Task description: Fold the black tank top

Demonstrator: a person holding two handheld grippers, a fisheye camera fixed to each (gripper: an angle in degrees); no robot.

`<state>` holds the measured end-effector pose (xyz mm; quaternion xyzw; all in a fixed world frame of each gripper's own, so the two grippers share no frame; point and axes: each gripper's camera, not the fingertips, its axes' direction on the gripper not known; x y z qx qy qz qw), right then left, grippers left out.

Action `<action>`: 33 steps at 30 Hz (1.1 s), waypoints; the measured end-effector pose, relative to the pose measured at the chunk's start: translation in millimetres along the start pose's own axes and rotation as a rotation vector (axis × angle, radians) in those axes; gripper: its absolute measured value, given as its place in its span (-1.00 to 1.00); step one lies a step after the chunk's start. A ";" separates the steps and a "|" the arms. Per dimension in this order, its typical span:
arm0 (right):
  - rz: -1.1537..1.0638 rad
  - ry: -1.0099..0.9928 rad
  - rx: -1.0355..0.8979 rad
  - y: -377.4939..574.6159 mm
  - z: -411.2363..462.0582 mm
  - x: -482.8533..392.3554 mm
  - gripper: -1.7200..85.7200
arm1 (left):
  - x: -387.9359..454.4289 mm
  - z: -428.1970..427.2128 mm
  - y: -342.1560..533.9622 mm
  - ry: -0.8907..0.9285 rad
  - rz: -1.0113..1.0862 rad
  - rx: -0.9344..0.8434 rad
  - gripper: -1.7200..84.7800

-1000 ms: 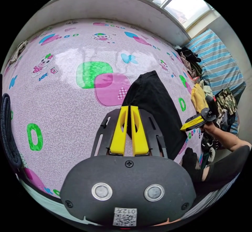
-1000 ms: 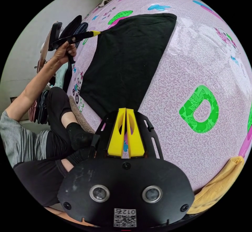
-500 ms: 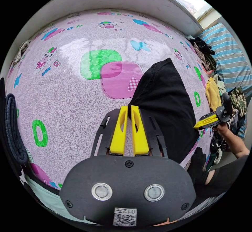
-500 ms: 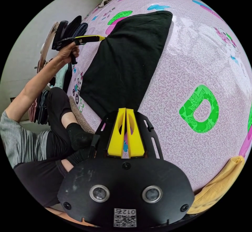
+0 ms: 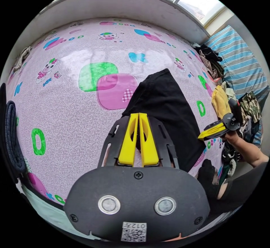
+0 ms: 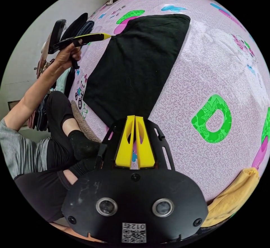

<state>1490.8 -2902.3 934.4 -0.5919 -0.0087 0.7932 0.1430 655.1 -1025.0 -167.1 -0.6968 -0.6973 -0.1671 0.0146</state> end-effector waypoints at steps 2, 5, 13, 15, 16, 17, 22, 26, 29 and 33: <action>-0.002 0.002 0.004 -4.5 -9.6 -9.8 -0.98 | 0.1 9.9 0.3 -0.025 -0.001 -0.034 -0.94; 0.010 -0.049 -0.024 -14.2 -23.1 -12.5 -0.98 | -5.1 18.4 7.8 -0.063 -0.005 -0.083 -0.94; 0.155 -0.230 0.286 -77.5 -152.9 38.8 -0.91 | -16.0 18.2 11.5 -0.043 0.030 -0.080 -0.94; 0.220 -0.286 0.331 -98.3 -173.1 63.0 -0.86 | -18.0 18.6 13.0 -0.046 0.049 -0.071 -0.94; 0.258 -0.320 0.337 -112.8 -180.5 77.2 -0.82 | -18.8 18.7 13.8 -0.045 0.052 -0.066 -0.94; 0.295 -0.361 0.342 -125.9 -184.6 90.2 -0.80 | -20.5 18.8 15.5 -0.043 0.061 -0.056 -0.94; 0.406 -0.550 0.400 -165.2 -184.1 129.1 -0.77 | -30.8 20.0 21.0 -0.019 0.058 -0.023 -0.95; 0.449 -0.640 0.390 -190.7 -170.0 143.9 -0.78 | -42.0 21.5 25.1 0.013 0.028 0.000 -0.95; 0.435 -0.719 0.383 -204.1 -161.7 146.2 -0.84 | -49.2 23.0 26.1 0.031 0.011 0.007 -0.95; 0.389 -0.774 0.355 -216.4 -154.1 139.5 -0.92 | -59.2 25.4 26.4 0.055 -0.002 0.012 -0.95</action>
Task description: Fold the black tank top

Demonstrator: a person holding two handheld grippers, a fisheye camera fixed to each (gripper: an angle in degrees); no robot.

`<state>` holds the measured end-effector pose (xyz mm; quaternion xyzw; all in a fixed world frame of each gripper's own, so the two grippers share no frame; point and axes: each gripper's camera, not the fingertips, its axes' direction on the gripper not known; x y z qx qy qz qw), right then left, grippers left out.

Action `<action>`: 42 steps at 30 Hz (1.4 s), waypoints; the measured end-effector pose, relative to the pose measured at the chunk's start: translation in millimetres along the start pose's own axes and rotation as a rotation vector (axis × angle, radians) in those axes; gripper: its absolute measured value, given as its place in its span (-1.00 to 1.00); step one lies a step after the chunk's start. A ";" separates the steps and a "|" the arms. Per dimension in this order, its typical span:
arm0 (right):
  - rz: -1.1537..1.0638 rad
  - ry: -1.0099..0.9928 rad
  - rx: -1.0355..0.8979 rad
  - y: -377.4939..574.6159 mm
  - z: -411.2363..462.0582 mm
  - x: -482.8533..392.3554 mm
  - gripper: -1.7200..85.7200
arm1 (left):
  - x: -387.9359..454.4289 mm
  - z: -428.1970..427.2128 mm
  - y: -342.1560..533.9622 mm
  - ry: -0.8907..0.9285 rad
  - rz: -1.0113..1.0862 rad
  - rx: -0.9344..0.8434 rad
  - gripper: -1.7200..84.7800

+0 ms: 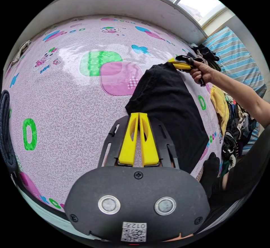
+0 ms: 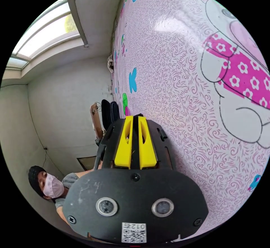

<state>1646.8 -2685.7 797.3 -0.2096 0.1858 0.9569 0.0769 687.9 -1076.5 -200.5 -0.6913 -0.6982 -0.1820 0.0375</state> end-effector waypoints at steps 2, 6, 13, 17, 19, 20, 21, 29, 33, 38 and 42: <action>-0.063 0.010 -0.018 4.6 8.4 -14.6 -0.94 | -4.0 0.9 -0.1 0.009 -0.002 0.001 -0.95; -0.467 0.387 0.145 45.6 6.9 -97.4 -0.96 | -8.8 2.8 0.5 0.004 0.015 0.004 -0.95; -0.396 0.547 0.092 44.4 51.5 -80.5 -0.93 | -18.7 7.6 -3.4 0.009 0.012 -0.002 -0.96; -0.475 0.496 0.280 76.5 29.5 -104.4 -0.97 | -29.9 11.4 -5.7 0.043 -0.015 -0.003 -0.96; -0.551 0.360 0.185 85.3 42.3 -115.1 -0.97 | -35.2 13.3 -5.4 0.060 -0.034 0.005 -0.96; -0.543 0.298 0.041 82.6 63.9 -115.3 -0.98 | -37.6 14.6 -5.3 0.066 -0.041 0.010 -0.96; -0.535 0.275 -0.036 81.1 77.2 -114.4 -0.98 | -39.2 15.7 -5.7 0.066 -0.042 0.013 -0.96; -0.356 0.292 -0.375 43.7 188.3 -93.4 -0.98 | -49.2 24.6 -16.8 0.072 -0.046 -0.020 -0.95; -0.105 0.065 -0.305 35.4 175.8 -56.6 -0.98 | -57.8 30.9 -22.3 0.091 -0.039 -0.033 -0.95; -0.178 0.037 -0.143 75.2 113.9 -76.6 -0.98 | -75.1 33.0 -32.8 0.138 -0.086 -0.104 -0.94; -0.217 0.134 -0.157 124.5 84.3 -79.3 -0.98 | -63.7 15.0 -42.8 0.141 -0.029 0.015 -0.94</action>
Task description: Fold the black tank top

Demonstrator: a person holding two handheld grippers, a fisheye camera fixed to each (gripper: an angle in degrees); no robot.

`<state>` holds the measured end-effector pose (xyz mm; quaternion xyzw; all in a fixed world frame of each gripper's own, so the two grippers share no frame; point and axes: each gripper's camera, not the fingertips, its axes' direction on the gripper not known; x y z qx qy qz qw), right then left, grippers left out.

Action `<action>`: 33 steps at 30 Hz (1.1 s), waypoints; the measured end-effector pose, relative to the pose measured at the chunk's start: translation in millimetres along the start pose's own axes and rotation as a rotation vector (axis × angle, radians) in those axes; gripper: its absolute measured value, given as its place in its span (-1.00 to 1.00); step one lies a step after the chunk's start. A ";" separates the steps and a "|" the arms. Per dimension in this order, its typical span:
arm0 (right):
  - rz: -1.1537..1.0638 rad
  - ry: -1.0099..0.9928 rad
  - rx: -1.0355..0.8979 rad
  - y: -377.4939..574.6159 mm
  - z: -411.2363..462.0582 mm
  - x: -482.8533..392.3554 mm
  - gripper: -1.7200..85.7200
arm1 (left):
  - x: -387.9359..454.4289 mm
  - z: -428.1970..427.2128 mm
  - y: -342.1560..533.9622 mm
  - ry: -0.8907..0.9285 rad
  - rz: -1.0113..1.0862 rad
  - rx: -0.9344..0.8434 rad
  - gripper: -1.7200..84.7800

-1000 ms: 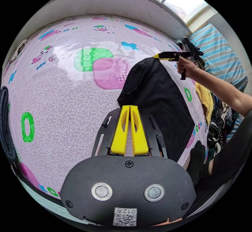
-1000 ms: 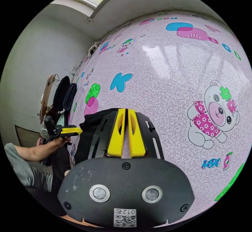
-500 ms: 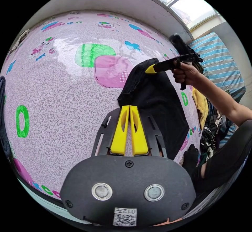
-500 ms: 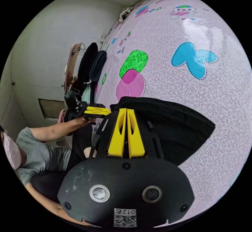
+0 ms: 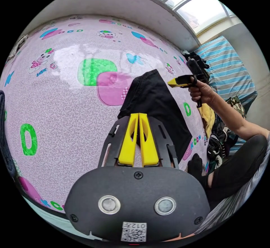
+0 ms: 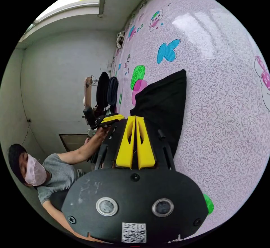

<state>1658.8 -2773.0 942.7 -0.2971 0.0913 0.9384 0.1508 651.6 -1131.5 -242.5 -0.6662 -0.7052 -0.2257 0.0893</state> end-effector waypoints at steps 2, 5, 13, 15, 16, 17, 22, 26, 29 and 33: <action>0.025 0.033 -0.064 35.2 6.0 7.0 -0.98 | 9.4 9.9 -5.7 -0.014 0.052 -0.030 -0.94; 0.067 0.172 -0.116 68.9 16.2 25.4 -0.98 | 9.8 36.4 -8.0 -0.114 0.075 -0.122 -0.94; 0.010 0.191 -0.044 131.2 -15.0 -2.0 -0.98 | 1.5 11.9 25.7 -0.015 0.015 -0.048 -0.94; -0.002 0.157 -0.101 148.5 -4.6 -6.4 -0.98 | 19.6 19.7 40.6 0.028 0.082 -0.077 -0.94; 0.004 0.136 -0.147 159.3 5.6 -4.4 -0.98 | 24.0 23.6 43.8 0.038 0.098 -0.088 -0.94; 0.017 0.134 -0.194 169.6 16.0 0.7 -0.98 | 32.0 33.3 49.5 0.061 0.130 -0.120 -0.94; 0.053 0.296 -0.249 198.0 22.6 23.6 -0.98 | 41.9 67.3 71.1 0.000 0.167 -0.242 -0.94; 0.052 0.340 -0.199 209.6 4.7 22.6 -0.97 | 26.7 69.8 72.3 0.018 0.120 -0.245 -0.93; 0.036 0.275 -0.196 226.1 -19.4 18.9 -0.95 | 12.4 54.1 74.6 0.040 0.032 -0.247 -0.90; 0.117 0.223 -0.139 256.9 -61.5 44.8 -0.84 | -36.3 50.5 92.1 0.259 -0.228 -0.233 -0.81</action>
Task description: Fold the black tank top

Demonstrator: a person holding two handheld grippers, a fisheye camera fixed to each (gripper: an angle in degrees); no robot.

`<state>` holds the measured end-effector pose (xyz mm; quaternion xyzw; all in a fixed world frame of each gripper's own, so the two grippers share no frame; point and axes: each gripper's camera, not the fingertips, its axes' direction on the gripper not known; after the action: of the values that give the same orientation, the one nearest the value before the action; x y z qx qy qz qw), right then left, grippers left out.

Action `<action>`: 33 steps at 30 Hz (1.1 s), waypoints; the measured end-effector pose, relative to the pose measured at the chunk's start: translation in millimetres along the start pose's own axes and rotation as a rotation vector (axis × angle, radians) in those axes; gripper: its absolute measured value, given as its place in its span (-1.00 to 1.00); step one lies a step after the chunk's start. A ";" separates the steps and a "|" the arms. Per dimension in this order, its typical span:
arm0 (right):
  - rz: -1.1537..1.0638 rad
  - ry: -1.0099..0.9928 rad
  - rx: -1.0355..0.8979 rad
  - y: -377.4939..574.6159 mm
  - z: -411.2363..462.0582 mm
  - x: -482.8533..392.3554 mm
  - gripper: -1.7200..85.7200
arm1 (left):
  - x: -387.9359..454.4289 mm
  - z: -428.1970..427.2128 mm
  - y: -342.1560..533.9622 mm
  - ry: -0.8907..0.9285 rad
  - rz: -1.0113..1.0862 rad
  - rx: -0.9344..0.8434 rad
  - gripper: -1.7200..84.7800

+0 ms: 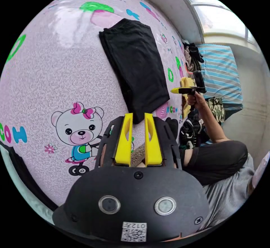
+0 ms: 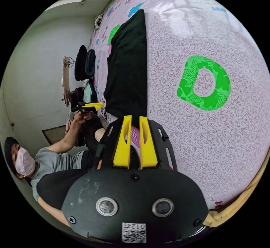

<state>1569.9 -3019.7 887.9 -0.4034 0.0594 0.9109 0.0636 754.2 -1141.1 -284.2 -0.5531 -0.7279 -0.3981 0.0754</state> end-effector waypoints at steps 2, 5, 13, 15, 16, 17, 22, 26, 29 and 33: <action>0.057 -0.002 0.003 15.7 -9.9 26.3 -0.80 | -20.8 5.7 1.5 0.093 -0.083 -0.014 -0.77; 0.080 -0.047 -0.003 22.2 -12.5 47.0 -0.77 | -43.5 20.2 0.4 0.139 -0.156 -0.068 -0.74; 0.053 -0.090 -0.048 5.9 -19.9 72.3 -0.79 | -77.4 24.0 4.6 0.249 -0.221 -0.008 -0.74; 0.055 -0.098 -0.053 3.9 -26.0 80.5 -0.79 | -85.0 24.8 7.1 0.262 -0.226 -0.003 -0.75; 0.057 -0.104 -0.052 3.0 -29.9 86.3 -0.79 | -86.6 25.2 7.7 0.266 -0.226 -0.004 -0.75; 0.058 -0.108 -0.050 2.2 -33.8 92.0 -0.80 | -89.2 27.0 8.6 0.276 -0.223 -0.010 -0.75; 0.060 -0.117 -0.039 -2.2 -48.6 114.2 -0.80 | -93.9 33.2 11.0 0.270 -0.197 -0.041 -0.75; 0.062 -0.122 -0.042 -10.8 -59.2 136.5 -0.82 | -104.2 38.5 20.2 0.293 -0.171 -0.053 -0.77; 0.063 -0.125 -0.044 -18.2 -65.0 154.2 -0.85 | -112.6 44.4 30.6 0.321 -0.148 -0.061 -0.77; 0.071 -0.147 -0.029 -24.9 -71.8 179.5 -0.90 | -122.5 43.2 52.5 0.368 -0.135 -0.054 -0.76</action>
<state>1506.5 -2994.4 705.3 -0.3339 0.0555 0.9405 0.0297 860.0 -1200.0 -354.5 -0.4227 -0.7263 -0.5162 0.1653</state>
